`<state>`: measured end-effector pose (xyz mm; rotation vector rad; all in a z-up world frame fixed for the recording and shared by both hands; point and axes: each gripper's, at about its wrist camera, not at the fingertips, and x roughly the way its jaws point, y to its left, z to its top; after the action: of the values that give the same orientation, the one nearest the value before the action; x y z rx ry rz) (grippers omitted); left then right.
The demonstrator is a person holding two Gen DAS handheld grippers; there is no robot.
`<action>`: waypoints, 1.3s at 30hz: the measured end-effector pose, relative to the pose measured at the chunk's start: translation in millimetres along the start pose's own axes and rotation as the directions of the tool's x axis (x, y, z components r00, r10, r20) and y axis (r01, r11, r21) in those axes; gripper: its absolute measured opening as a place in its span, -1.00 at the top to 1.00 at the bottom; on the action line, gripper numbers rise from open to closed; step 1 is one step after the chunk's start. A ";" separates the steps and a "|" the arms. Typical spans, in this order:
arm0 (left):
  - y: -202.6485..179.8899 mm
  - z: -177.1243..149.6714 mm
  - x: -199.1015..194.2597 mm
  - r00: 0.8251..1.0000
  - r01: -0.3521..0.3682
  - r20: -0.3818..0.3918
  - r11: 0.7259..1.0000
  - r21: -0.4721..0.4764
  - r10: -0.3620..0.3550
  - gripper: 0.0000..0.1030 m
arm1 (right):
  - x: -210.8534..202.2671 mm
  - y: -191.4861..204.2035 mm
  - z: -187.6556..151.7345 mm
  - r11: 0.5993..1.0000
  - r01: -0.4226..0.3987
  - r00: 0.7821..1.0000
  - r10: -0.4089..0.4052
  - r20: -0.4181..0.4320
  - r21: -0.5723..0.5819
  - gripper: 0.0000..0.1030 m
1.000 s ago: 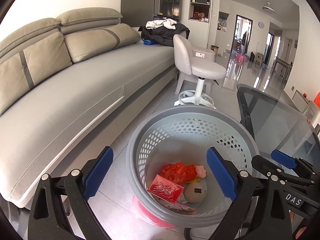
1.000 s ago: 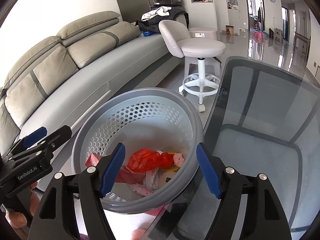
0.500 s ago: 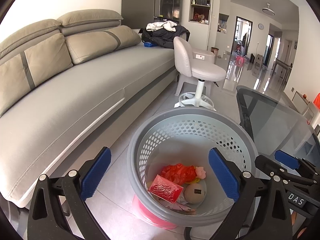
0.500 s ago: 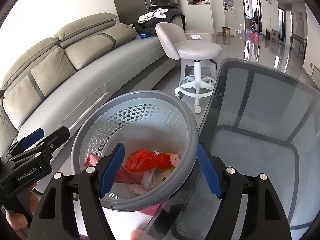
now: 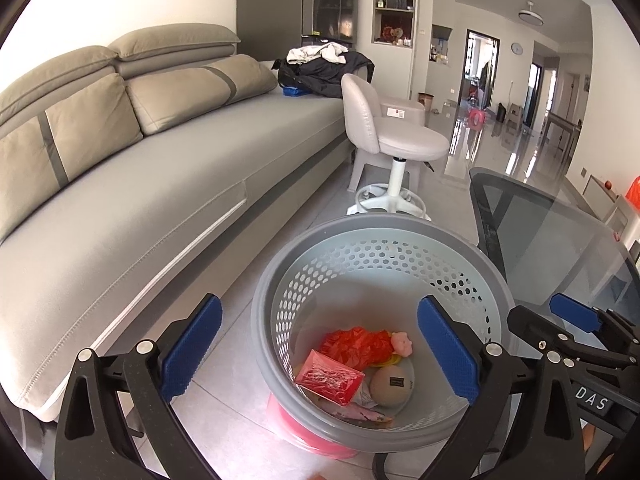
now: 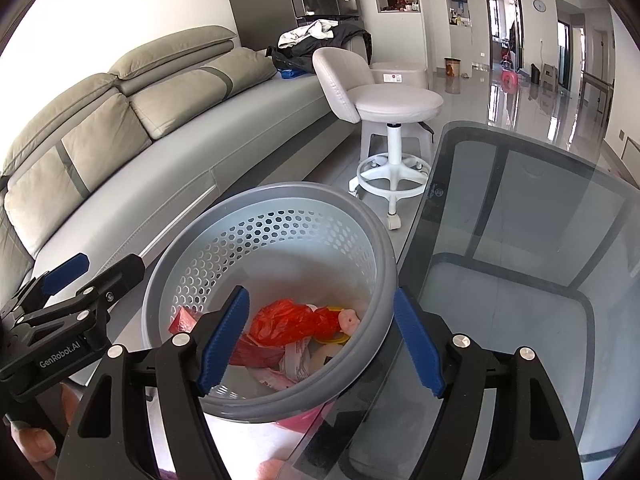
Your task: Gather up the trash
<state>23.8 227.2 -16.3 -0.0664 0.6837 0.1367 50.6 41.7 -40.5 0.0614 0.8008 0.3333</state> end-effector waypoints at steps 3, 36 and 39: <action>0.4 0.1 -0.7 1.000 -0.003 0.001 1.000 -0.001 0.003 -0.87 | 0.0 0.3 0.1 1.000 0.001 1.000 -0.001 -0.001 -0.001 -0.39; 1.3 -3.2 -0.4 1.000 -0.009 -0.003 1.000 -0.006 0.009 -0.87 | -3.7 8.7 0.9 1.000 0.004 1.000 -0.004 0.008 -0.021 -0.39; 1.0 -5.3 0.5 1.000 -0.008 -0.002 1.000 -0.007 0.008 -0.87 | -3.8 8.8 0.6 1.000 0.005 1.000 -0.005 0.008 -0.021 -0.39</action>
<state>20.7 227.6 -20.7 -0.0705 0.6859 0.1470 46.3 48.9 -35.8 0.0408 0.7895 0.3367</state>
